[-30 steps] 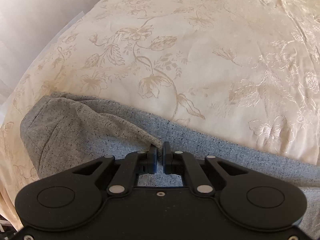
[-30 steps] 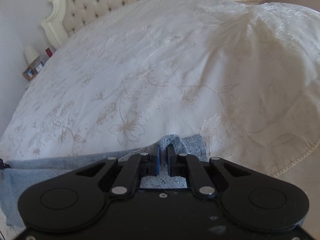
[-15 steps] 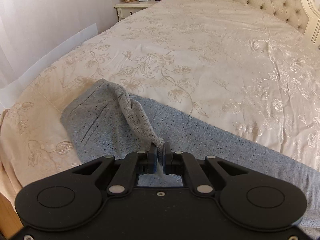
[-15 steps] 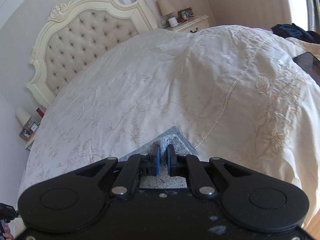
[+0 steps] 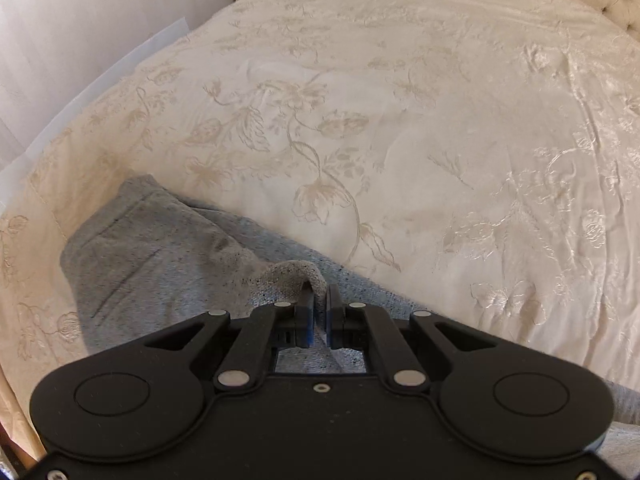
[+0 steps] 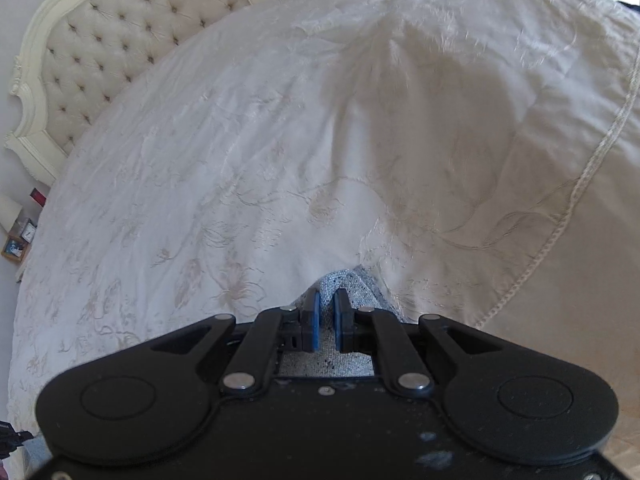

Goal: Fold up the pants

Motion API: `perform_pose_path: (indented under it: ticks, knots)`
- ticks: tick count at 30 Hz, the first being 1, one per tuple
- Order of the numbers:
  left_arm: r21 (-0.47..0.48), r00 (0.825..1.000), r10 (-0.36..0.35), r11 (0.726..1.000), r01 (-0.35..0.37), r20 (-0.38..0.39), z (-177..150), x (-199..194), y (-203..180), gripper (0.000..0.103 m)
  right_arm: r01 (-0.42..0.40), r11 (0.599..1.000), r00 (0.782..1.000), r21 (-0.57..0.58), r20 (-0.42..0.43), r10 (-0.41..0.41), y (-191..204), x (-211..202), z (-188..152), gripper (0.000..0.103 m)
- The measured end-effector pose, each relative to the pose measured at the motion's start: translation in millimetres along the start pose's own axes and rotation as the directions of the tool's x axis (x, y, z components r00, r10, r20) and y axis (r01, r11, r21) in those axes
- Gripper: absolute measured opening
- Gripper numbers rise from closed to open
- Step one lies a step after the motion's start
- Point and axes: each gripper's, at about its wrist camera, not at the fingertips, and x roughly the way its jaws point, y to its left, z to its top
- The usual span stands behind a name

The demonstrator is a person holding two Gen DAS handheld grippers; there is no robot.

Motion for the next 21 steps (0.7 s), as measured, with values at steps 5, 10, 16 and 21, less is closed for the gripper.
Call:
perform_pose_path:
  ticks: [5, 10, 16, 21]
  knots:
    - [0.041, 0.995, 0.091, 0.995, -0.089, -0.043, 0.4, 36.5, -27.4, 0.008, 0.04, 0.998, 0.998, -0.045, -0.056, -0.043, 6.4, 43.2, 6.5, 0.008]
    - [0.052, 0.991, 0.123, 0.991, -0.12, -0.056, 0.4, 47.3, -32.1, 0.008, 0.037, 0.998, 0.997, -0.046, -0.069, -0.041, 4.2, 56.5, 11.9, 0.008]
    - [-0.025, 0.99, 0.118, 0.992, -0.12, -0.082, 10.9, 51.8, -30.1, 0.008, 0.054, 0.998, 0.995, -0.031, -0.081, -0.057, 0.7, 67.0, 15.7, 0.008]
    - [-0.114, 0.989, 0.11, 0.986, -0.121, -0.096, 17.1, 56.7, -27.4, 0.008, 0.068, 0.998, 0.995, 0.019, -0.08, -0.066, -5.2, 77.5, 15.0, 0.008]
